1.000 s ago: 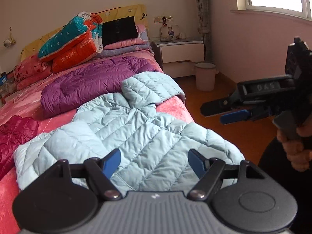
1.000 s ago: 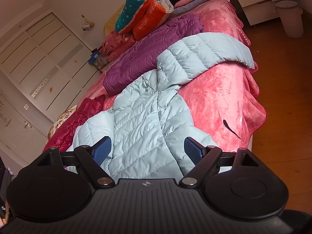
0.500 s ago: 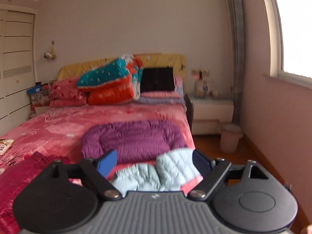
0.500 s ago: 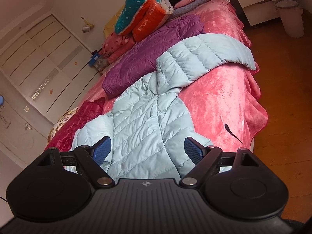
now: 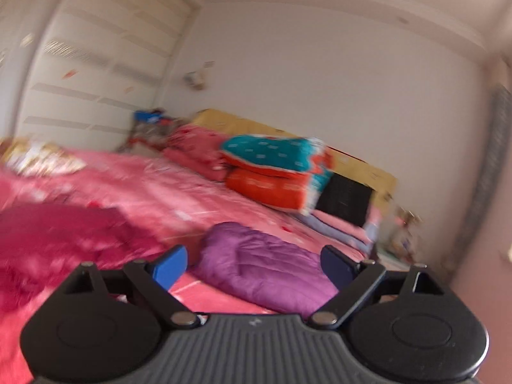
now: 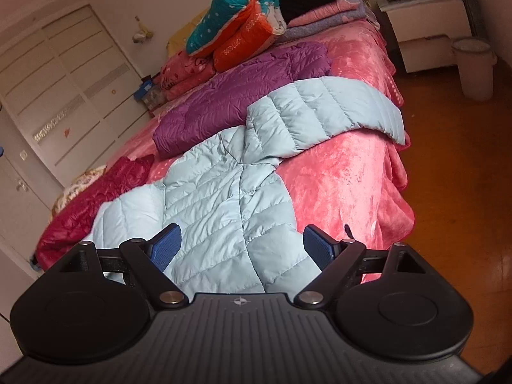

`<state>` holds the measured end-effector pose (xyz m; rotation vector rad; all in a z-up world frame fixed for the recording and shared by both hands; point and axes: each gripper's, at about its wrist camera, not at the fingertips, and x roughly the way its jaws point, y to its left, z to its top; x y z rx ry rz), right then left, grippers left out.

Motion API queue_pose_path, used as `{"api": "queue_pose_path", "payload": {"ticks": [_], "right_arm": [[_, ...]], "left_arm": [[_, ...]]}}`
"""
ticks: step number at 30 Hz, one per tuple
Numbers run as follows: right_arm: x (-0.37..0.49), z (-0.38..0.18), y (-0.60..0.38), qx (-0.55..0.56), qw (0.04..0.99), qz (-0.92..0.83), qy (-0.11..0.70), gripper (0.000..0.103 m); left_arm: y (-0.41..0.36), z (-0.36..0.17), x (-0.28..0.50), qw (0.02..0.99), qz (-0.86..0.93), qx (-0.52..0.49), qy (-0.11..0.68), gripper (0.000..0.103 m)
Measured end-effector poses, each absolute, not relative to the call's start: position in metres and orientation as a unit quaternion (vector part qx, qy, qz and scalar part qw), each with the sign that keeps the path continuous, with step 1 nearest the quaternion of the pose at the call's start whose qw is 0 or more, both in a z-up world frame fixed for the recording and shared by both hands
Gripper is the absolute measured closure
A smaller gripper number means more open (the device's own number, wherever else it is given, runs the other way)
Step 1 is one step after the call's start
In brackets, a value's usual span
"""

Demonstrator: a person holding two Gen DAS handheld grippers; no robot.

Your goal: Fold large clothes

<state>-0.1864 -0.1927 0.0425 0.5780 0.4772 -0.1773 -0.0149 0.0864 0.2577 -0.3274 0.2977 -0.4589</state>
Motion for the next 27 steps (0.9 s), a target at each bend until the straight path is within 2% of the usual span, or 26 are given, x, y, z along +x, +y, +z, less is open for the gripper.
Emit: {"api": "queue_pose_path", "payload": {"ticks": [4, 10, 15, 21, 24, 26, 27], "right_arm": [[-0.160, 0.059, -0.158, 0.151, 0.952, -0.091, 0.250, 0.000], [-0.104, 0.075, -0.087, 0.032, 0.970, -0.002, 0.240, 0.000], [-0.069, 0.059, -0.008, -0.113, 0.960, 0.086, 0.240, 0.006], [-0.042, 0.028, 0.056, -0.210, 0.938, 0.137, 0.240, 0.008], [-0.033, 0.014, 0.076, -0.261, 0.927, 0.132, 0.234, 0.016], [-0.024, 0.006, 0.078, -0.278, 0.923, 0.125, 0.236, 0.030], [-0.019, 0.002, 0.077, -0.279, 0.922, 0.121, 0.239, 0.033]], "left_arm": [[0.119, 0.239, 0.007, 0.948, -0.192, -0.202, 0.156, 0.012], [0.149, 0.219, 0.033, 0.943, -0.174, -0.225, 0.175, 0.012], [0.169, 0.196, 0.046, 0.944, -0.156, -0.219, 0.192, 0.012], [0.176, 0.164, 0.064, 0.939, -0.170, -0.202, 0.220, 0.012], [0.175, 0.152, 0.070, 0.932, -0.198, -0.195, 0.234, 0.012], [0.173, 0.146, 0.073, 0.930, -0.210, -0.185, 0.239, 0.012], [0.172, 0.143, 0.073, 0.929, -0.215, -0.182, 0.241, 0.012]]}}
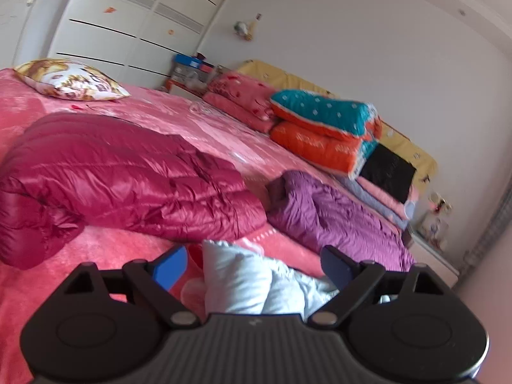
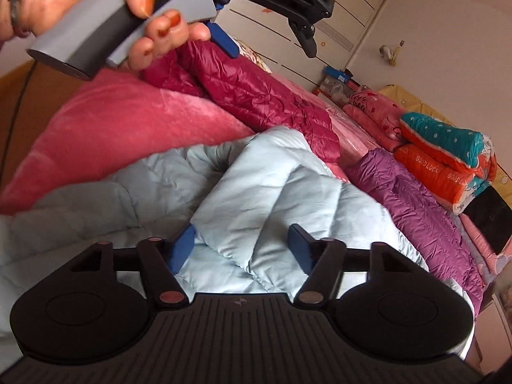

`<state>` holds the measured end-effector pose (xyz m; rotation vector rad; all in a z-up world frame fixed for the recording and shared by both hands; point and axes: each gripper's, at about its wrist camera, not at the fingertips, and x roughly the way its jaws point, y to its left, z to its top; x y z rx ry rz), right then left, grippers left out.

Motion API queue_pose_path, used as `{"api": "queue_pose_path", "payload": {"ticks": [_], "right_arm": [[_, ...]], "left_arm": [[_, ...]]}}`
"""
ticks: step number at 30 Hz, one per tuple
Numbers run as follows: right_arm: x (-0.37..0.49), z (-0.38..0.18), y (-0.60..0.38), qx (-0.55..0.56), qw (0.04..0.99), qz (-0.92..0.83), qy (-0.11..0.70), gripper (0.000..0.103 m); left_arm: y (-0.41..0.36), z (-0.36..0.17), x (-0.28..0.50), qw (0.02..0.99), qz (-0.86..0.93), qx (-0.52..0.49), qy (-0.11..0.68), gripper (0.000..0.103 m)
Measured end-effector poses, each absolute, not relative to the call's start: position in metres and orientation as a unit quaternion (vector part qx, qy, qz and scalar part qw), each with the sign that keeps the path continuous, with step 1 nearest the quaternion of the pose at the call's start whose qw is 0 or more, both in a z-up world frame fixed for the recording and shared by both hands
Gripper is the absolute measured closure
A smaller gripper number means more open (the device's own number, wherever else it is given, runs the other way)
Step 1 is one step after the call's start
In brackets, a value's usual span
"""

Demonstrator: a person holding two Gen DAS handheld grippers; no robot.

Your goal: Fold large clothes

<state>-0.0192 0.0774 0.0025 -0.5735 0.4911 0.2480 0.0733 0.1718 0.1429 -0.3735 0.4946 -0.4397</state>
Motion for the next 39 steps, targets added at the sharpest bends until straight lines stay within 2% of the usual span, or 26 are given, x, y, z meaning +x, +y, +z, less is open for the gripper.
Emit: {"api": "queue_pose_path", "payload": {"ticks": [3, 4, 8, 16, 23, 27, 30, 31, 34, 36, 37, 38, 39], "right_arm": [[-0.007, -0.003, 0.071, -0.275, 0.923, 0.106, 0.249, 0.054], [-0.002, -0.004, 0.067, -0.269, 0.924, 0.102, 0.254, 0.065], [0.007, 0.000, 0.054, -0.219, 0.934, 0.086, 0.268, 0.089], [0.026, 0.034, -0.029, 0.017, 0.965, 0.025, 0.262, 0.093], [0.012, 0.060, -0.123, 0.205, 0.959, -0.039, 0.191, 0.093], [-0.010, 0.046, -0.169, 0.268, 0.943, -0.091, 0.178, 0.092], [-0.025, 0.022, -0.196, 0.317, 0.922, -0.118, 0.189, 0.089], [-0.028, 0.013, -0.203, 0.334, 0.914, -0.123, 0.194, 0.084], [-0.040, -0.010, -0.219, 0.375, 0.895, -0.128, 0.205, 0.078], [-0.042, -0.021, -0.223, 0.395, 0.888, -0.116, 0.206, 0.060], [-0.043, -0.022, -0.223, 0.402, 0.885, -0.113, 0.207, 0.034], [-0.042, -0.024, -0.223, 0.406, 0.884, -0.109, 0.205, 0.021], [-0.041, -0.026, -0.223, 0.407, 0.885, -0.105, 0.203, 0.020]], "left_arm": [[0.171, 0.137, 0.074, 0.925, -0.230, -0.179, 0.243, 0.012], [0.171, 0.136, 0.074, 0.925, -0.234, -0.176, 0.242, 0.012], [0.167, 0.133, 0.070, 0.924, -0.259, -0.156, 0.235, 0.012], [0.141, 0.132, 0.051, 0.911, -0.342, -0.050, 0.224, 0.011], [0.093, 0.105, 0.021, 0.877, -0.384, 0.174, 0.230, 0.011], [0.083, 0.092, 0.015, 0.867, -0.372, 0.236, 0.233, 0.012], [0.079, 0.087, 0.016, 0.867, -0.360, 0.252, 0.236, 0.012], [0.076, 0.085, 0.017, 0.866, -0.355, 0.260, 0.237, 0.012], [0.069, 0.081, 0.018, 0.865, -0.346, 0.272, 0.240, 0.012], [0.065, 0.080, 0.020, 0.866, -0.341, 0.275, 0.241, 0.012], [0.064, 0.080, 0.020, 0.866, -0.339, 0.274, 0.242, 0.012], [0.063, 0.079, 0.021, 0.867, -0.337, 0.274, 0.243, 0.012], [0.061, 0.078, 0.023, 0.868, -0.335, 0.274, 0.246, 0.013]]}}
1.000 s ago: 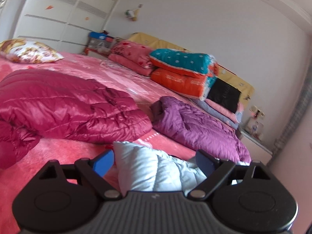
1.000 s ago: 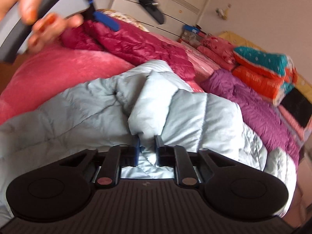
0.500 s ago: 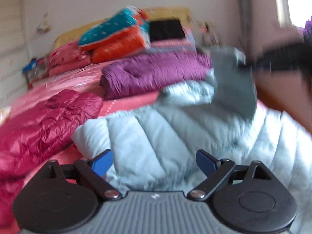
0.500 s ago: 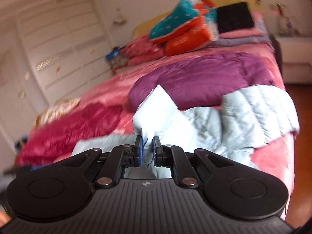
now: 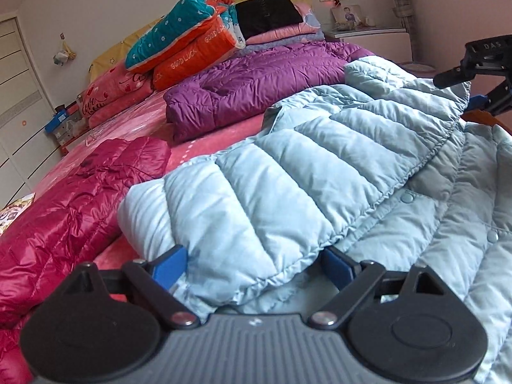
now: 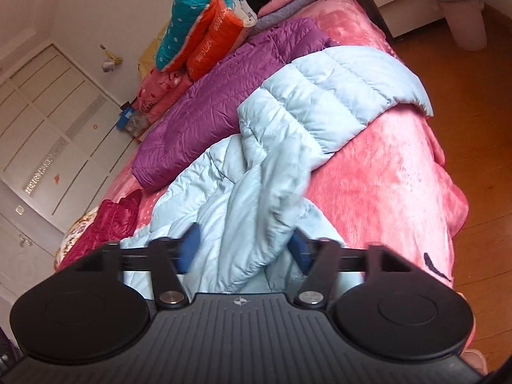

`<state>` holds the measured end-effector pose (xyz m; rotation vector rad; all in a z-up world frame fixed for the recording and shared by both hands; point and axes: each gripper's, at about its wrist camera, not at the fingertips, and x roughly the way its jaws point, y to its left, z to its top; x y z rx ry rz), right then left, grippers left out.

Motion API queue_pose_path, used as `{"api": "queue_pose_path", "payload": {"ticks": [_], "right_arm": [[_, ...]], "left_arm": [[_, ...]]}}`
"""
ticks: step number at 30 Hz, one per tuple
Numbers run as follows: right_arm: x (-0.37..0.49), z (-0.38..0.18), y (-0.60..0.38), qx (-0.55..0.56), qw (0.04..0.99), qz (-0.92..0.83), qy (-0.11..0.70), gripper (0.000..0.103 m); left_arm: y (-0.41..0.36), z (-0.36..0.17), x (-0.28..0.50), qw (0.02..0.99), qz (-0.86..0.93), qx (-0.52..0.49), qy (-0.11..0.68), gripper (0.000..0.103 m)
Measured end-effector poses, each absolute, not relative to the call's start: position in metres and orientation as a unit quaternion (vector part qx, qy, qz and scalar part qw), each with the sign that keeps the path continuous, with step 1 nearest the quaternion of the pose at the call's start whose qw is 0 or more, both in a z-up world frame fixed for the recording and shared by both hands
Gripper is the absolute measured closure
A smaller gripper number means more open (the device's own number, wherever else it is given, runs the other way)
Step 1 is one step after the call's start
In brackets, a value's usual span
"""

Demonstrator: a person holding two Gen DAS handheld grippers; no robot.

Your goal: Fold large clothes

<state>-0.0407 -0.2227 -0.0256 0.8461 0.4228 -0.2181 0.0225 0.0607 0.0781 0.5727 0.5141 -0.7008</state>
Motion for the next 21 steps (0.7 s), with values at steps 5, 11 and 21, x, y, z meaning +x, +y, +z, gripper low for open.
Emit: {"api": "queue_pose_path", "payload": {"ticks": [5, 11, 21], "right_arm": [[-0.032, -0.030, -0.221, 0.393, 0.888, -0.104, 0.215, 0.021], [-0.013, -0.028, -0.219, 0.374, 0.891, -0.128, 0.221, 0.063], [0.045, 0.023, -0.175, 0.226, 0.946, -0.124, 0.196, 0.090]], "left_arm": [[0.052, 0.073, 0.027, 0.868, -0.323, 0.282, 0.250, 0.022], [0.054, 0.076, 0.038, 0.890, -0.281, 0.246, 0.261, 0.062], [0.089, 0.083, 0.066, 0.933, -0.144, 0.180, 0.278, 0.076]]}}
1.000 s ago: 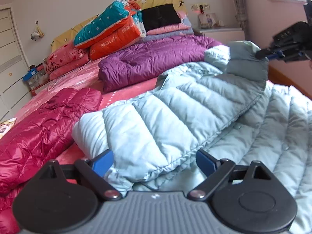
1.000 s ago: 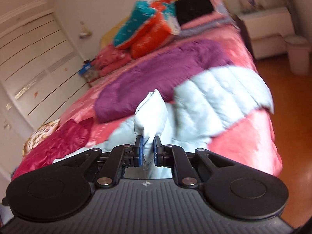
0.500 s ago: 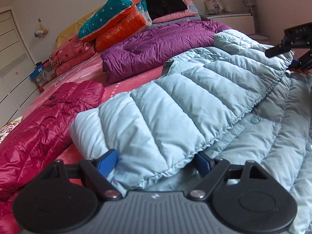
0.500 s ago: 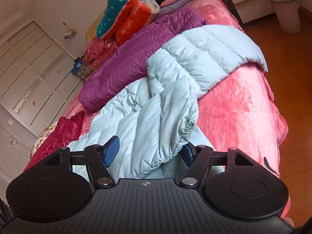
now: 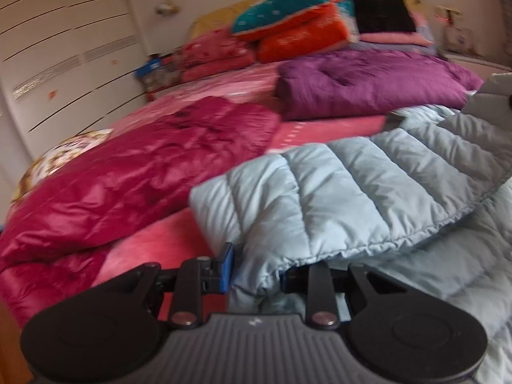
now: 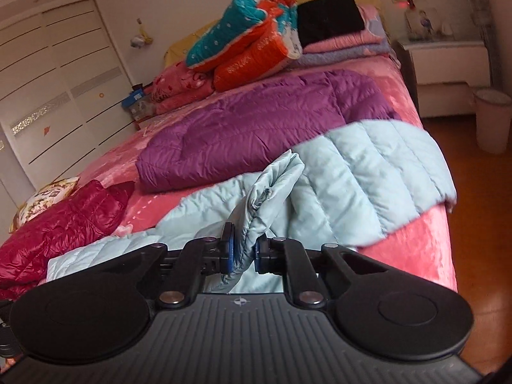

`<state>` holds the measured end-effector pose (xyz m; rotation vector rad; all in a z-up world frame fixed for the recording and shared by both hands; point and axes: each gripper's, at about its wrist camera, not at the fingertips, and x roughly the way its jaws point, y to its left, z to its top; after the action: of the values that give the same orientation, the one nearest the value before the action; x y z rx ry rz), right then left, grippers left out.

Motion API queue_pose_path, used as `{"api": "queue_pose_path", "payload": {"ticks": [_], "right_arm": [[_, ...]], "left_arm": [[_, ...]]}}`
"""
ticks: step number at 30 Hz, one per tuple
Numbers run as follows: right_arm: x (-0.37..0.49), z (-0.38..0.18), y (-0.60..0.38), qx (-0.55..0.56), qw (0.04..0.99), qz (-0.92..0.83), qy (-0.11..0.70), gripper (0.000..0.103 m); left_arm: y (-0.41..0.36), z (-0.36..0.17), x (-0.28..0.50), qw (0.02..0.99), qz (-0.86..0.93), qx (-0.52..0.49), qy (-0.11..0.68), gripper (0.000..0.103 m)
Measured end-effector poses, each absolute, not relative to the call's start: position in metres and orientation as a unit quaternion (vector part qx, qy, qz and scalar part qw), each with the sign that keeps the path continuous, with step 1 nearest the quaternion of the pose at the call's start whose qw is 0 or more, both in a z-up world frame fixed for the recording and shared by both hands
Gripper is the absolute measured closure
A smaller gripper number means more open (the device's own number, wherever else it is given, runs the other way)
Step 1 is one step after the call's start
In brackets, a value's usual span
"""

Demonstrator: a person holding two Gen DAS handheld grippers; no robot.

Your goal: Fold large clothes

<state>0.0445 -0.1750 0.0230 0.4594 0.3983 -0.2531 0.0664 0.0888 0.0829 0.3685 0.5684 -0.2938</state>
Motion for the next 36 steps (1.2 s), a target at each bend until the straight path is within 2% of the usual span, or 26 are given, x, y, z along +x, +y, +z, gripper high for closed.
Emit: {"api": "queue_pose_path", "payload": {"ticks": [3, 8, 11, 17, 21, 26, 30, 33, 34, 36], "right_arm": [[0.066, 0.039, -0.162, 0.206, 0.956, -0.102, 0.183, 0.090], [0.102, 0.050, -0.147, 0.182, 0.964, -0.076, 0.176, 0.091], [0.123, 0.041, -0.146, 0.177, 0.964, -0.073, 0.185, 0.091], [0.150, 0.007, -0.142, 0.179, 0.949, -0.091, 0.243, 0.091], [0.158, -0.015, -0.144, 0.178, 0.937, -0.111, 0.280, 0.090], [0.159, -0.021, -0.139, 0.142, 0.939, -0.131, 0.284, 0.082], [0.151, -0.023, -0.143, 0.145, 0.937, -0.147, 0.282, 0.074], [0.142, -0.024, -0.149, 0.152, 0.934, -0.161, 0.280, 0.060], [0.139, -0.024, -0.150, 0.155, 0.933, -0.167, 0.279, 0.051], [0.132, -0.021, -0.151, 0.159, 0.931, -0.179, 0.275, 0.046]], "left_arm": [[0.104, 0.087, 0.073, 0.943, -0.101, 0.156, 0.275, 0.075], [0.121, 0.087, 0.082, 0.945, -0.064, 0.123, 0.295, 0.066], [0.124, 0.082, 0.084, 0.941, -0.053, 0.132, 0.307, 0.056], [0.129, 0.071, 0.091, 0.928, -0.050, 0.136, 0.342, 0.043], [0.132, 0.071, 0.091, 0.927, -0.057, 0.130, 0.347, 0.040], [0.138, 0.076, 0.088, 0.927, -0.072, 0.117, 0.348, 0.032], [0.147, 0.081, 0.081, 0.927, -0.115, 0.099, 0.344, 0.031], [0.155, 0.086, 0.076, 0.924, -0.153, 0.065, 0.344, 0.031], [0.158, 0.088, 0.075, 0.923, -0.168, 0.052, 0.343, 0.031], [0.163, 0.090, 0.072, 0.917, -0.196, 0.034, 0.345, 0.031]]}}
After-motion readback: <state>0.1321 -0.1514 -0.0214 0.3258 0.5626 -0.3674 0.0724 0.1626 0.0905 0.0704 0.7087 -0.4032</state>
